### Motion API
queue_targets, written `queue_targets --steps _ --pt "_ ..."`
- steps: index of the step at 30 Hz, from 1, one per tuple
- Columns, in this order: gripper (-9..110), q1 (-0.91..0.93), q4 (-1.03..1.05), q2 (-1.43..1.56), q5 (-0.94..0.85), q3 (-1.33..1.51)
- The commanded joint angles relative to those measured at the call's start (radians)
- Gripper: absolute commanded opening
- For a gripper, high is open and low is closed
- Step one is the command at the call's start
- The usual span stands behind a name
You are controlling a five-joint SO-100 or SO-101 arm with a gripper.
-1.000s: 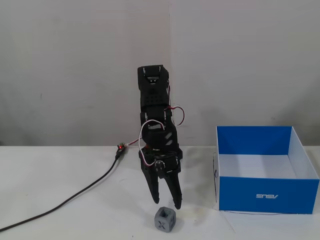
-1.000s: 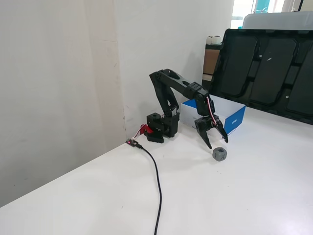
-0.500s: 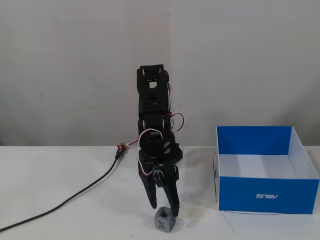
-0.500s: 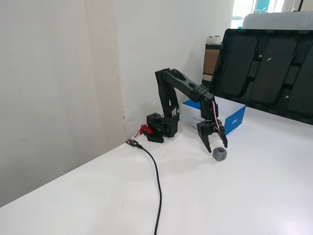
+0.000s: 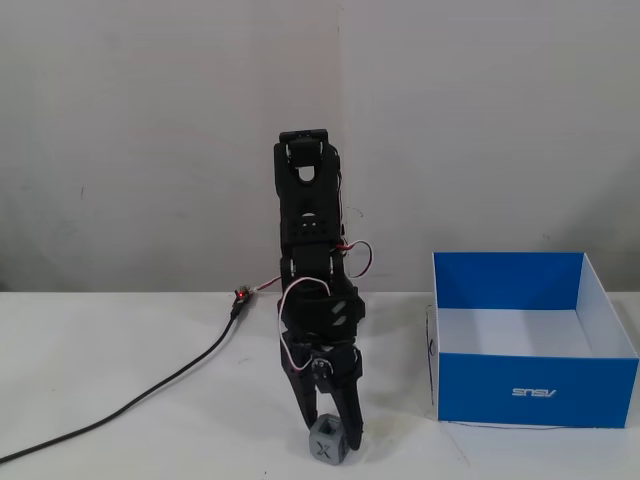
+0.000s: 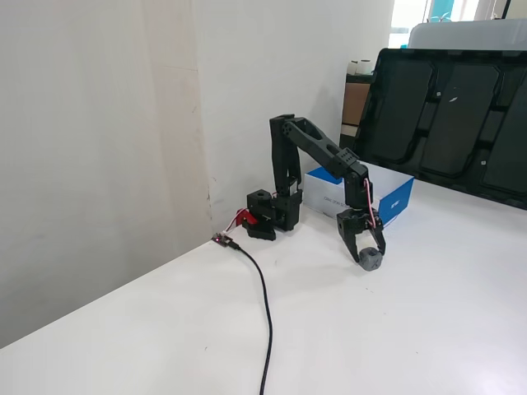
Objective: Pick the gray block and keep it in the box.
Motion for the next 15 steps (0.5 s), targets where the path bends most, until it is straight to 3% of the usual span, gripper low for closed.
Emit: queue_targets --steps 1,9,15 --pt "22 -0.017 -0.005 0.011 0.006 -0.071" --pt "7 -0.025 -0.003 0.002 0.008 -0.075" --pt "4 -0.025 -0.002 0.0 0.008 -0.075"
